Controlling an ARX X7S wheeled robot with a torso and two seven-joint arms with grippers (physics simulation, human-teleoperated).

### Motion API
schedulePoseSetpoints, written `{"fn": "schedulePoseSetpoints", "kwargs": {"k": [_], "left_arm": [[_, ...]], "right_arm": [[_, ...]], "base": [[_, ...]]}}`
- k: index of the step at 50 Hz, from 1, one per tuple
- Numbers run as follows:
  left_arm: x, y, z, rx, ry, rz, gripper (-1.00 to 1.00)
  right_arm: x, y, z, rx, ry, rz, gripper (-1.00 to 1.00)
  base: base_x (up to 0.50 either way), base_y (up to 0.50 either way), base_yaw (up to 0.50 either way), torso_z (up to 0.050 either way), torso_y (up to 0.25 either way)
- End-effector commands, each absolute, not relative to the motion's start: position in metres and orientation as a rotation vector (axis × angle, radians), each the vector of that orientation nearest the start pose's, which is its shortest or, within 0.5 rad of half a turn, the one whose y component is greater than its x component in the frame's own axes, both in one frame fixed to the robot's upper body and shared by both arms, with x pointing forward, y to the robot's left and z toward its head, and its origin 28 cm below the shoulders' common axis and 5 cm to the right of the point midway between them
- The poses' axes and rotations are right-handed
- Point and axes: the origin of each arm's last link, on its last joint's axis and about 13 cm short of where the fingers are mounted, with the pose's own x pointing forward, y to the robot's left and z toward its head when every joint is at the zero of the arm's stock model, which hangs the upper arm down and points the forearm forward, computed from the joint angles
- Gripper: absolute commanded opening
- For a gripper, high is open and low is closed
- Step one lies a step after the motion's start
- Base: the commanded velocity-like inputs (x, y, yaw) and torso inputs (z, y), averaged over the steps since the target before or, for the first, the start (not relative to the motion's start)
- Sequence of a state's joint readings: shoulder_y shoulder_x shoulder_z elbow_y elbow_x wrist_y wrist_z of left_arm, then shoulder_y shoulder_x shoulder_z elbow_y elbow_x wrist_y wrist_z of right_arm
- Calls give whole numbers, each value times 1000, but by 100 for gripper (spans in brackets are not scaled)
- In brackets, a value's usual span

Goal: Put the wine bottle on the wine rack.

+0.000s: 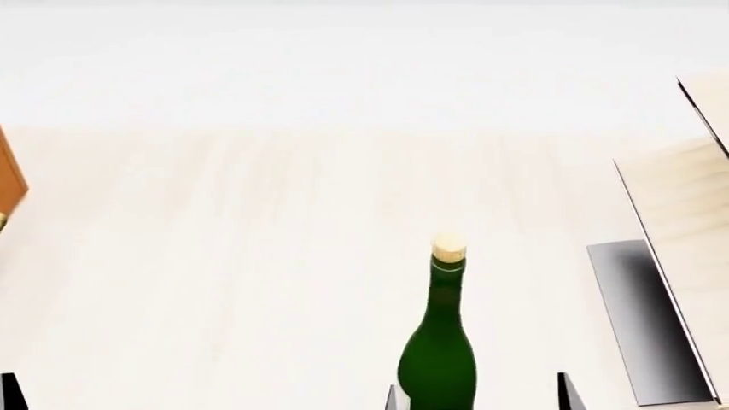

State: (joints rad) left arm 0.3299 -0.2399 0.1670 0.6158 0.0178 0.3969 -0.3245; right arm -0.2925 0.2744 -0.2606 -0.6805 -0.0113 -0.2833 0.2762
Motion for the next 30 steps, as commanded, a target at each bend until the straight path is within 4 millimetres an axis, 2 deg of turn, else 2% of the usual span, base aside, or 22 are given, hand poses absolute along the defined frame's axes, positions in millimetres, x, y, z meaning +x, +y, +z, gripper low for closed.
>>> {"fn": "schedulePoseSetpoints", "kwargs": {"k": [1, 30], "left_arm": [[130, 204, 110, -5, -664, 29, 100], [130, 203, 110, -3, -659, 27, 100]], "right_arm": [[130, -82, 118, 23, -621, 123, 100], [130, -82, 118, 26, -625, 123, 100]], "base": [[0, -86, 0, 0, 0], [0, -86, 0, 0, 0]]}}
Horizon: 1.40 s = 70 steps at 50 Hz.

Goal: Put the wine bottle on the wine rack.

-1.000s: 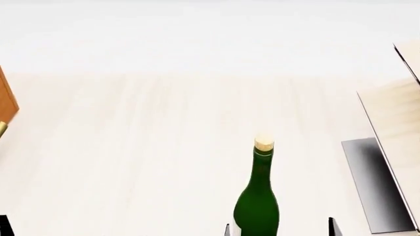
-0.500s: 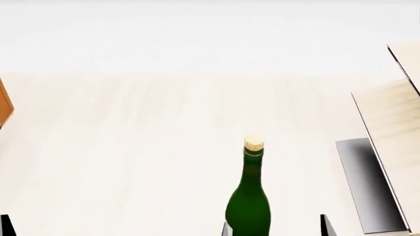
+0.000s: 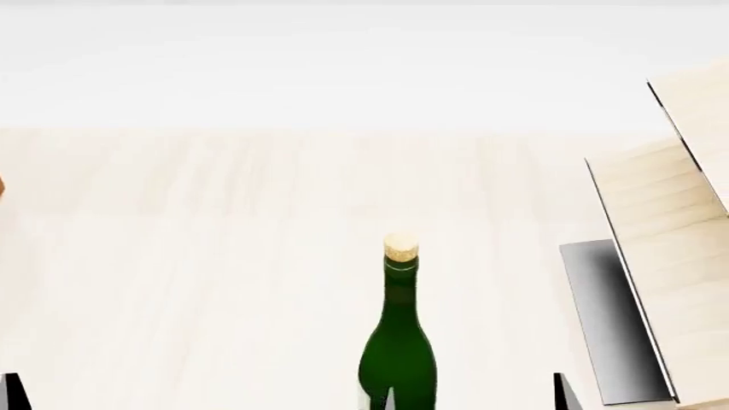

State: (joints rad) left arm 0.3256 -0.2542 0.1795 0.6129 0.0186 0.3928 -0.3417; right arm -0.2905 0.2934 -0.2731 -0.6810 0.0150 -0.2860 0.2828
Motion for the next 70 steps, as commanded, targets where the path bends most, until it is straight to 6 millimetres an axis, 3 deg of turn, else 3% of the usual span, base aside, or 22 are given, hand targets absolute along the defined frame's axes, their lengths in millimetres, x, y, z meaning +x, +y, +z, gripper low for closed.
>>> {"fn": "schedulePoseSetpoints", "kwargs": {"k": [1, 70], "left_arm": [[130, 203, 110, -4, -659, 27, 100], [129, 201, 110, -1, -654, 13, 100]], "right_arm": [[129, -83, 118, 26, -626, 121, 100], [131, -82, 117, 26, -621, 122, 100]], "base": [[0, -86, 0, 0, 0], [0, -92, 0, 0, 0]]}}
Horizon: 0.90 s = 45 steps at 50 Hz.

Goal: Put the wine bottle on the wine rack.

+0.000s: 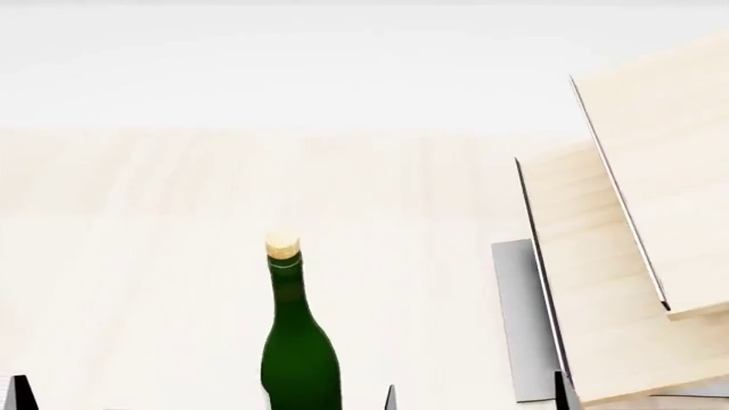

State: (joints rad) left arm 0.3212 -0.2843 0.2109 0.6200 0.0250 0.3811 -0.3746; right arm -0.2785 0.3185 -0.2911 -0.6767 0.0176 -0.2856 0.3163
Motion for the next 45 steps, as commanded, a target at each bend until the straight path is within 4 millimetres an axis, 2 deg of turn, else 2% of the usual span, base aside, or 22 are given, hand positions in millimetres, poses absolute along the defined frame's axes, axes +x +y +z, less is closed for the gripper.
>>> {"fn": "schedulePoseSetpoints", "kwargs": {"k": [1, 45], "left_arm": [[129, 201, 110, -1, -654, 13, 100], [130, 201, 109, -1, -648, 14, 100]], "right_arm": [[131, -82, 117, 26, -621, 122, 100], [132, -82, 115, 22, -614, 123, 100]], "base": [[0, -98, 0, 0, 0], [0, -94, 0, 0, 0]]}}
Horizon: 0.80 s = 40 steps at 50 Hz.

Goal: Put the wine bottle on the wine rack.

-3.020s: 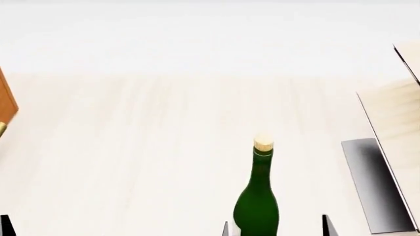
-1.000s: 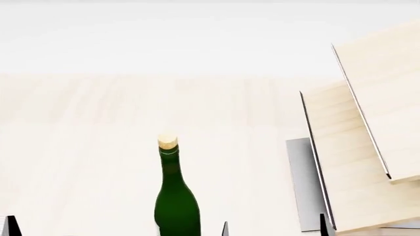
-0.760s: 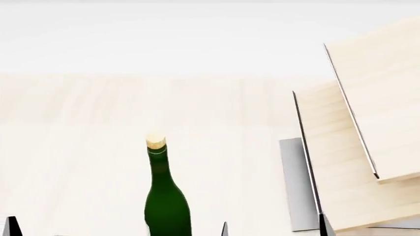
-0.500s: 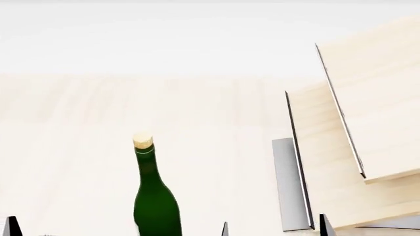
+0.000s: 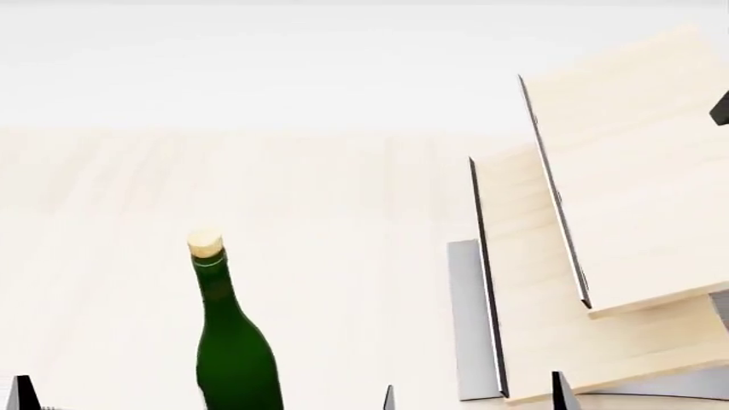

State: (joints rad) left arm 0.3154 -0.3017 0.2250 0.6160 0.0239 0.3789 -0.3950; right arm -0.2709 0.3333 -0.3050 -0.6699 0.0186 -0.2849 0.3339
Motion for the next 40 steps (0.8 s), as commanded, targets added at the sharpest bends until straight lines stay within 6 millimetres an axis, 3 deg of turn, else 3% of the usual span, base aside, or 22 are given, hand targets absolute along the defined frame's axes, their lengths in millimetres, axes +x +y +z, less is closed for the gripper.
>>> {"fn": "schedulePoseSetpoints", "kwargs": {"k": [1, 40], "left_arm": [[130, 201, 109, -2, -648, 14, 100], [130, 201, 109, -2, -645, 12, 100]], "right_arm": [[133, -82, 115, 22, -614, 122, 100], [132, -82, 115, 22, -614, 124, 100]], "base": [[0, -98, 0, 0, 0], [0, -94, 0, 0, 0]]}}
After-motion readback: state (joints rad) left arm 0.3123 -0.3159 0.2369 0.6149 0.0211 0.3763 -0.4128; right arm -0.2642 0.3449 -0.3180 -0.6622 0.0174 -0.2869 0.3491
